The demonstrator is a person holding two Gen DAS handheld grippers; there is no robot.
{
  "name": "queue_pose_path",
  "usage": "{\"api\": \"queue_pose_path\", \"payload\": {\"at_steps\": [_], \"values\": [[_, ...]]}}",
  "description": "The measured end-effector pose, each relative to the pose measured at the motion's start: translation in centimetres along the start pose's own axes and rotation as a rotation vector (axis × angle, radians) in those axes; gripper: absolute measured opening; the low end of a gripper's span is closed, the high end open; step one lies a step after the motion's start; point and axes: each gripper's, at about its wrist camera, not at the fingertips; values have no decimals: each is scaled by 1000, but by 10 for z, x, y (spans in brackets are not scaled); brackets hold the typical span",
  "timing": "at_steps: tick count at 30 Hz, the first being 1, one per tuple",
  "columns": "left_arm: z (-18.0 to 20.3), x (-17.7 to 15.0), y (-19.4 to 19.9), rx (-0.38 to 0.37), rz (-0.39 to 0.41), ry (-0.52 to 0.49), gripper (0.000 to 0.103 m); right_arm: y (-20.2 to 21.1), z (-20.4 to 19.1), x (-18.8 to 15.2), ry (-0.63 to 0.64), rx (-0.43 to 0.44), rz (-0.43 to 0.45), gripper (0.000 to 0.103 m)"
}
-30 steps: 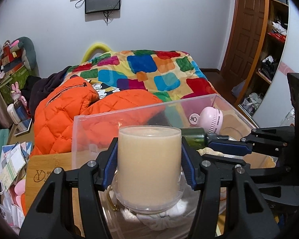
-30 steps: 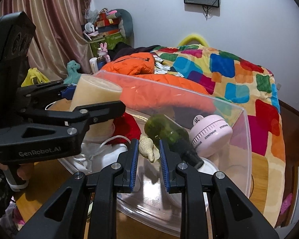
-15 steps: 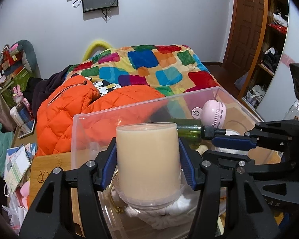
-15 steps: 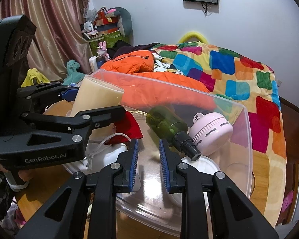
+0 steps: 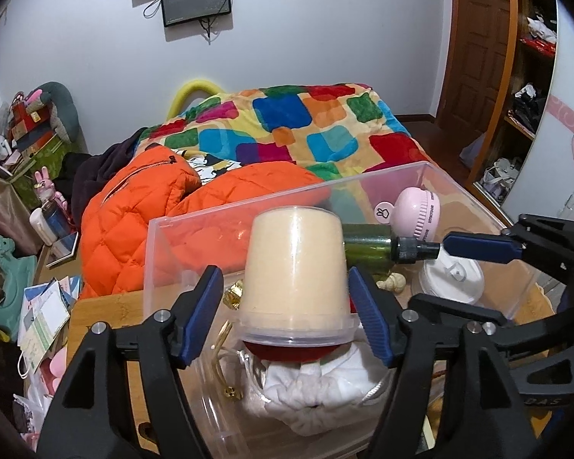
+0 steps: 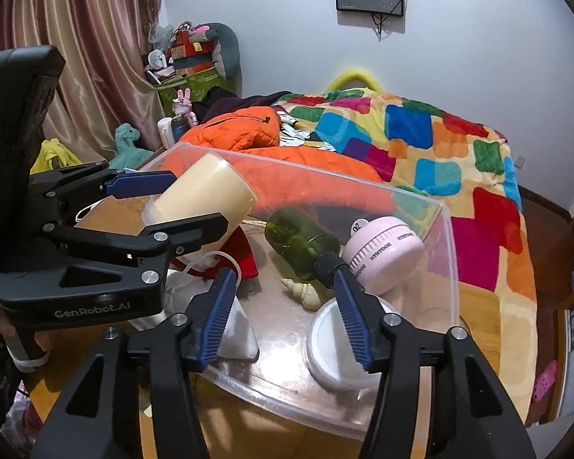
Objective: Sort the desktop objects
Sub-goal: 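Open both grippers to release the jar and shell, then withdraw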
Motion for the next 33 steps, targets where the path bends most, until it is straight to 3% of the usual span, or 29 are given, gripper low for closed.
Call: {"api": "queue_pose_path", "payload": {"at_steps": [11, 16, 20, 33], "values": [[1, 1, 23, 35, 53, 5, 87, 18, 7, -1, -38, -28, 39, 64], [2, 1, 34, 57, 72, -4, 89, 29, 4, -1, -32, -40, 53, 67], [2, 0, 42, 66, 81, -2, 93, 39, 0, -3, -26, -59, 68, 77], [2, -13, 68, 78, 114, 25, 98, 67, -5, -14, -52, -75, 92, 83]]}}
Point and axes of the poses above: each gripper's, at about its wrist camera, not at the fingertips, and y roughly against the way its jaws point, z to its right, x to its top, and after that the axes turned 1 degree about -x, right-handed
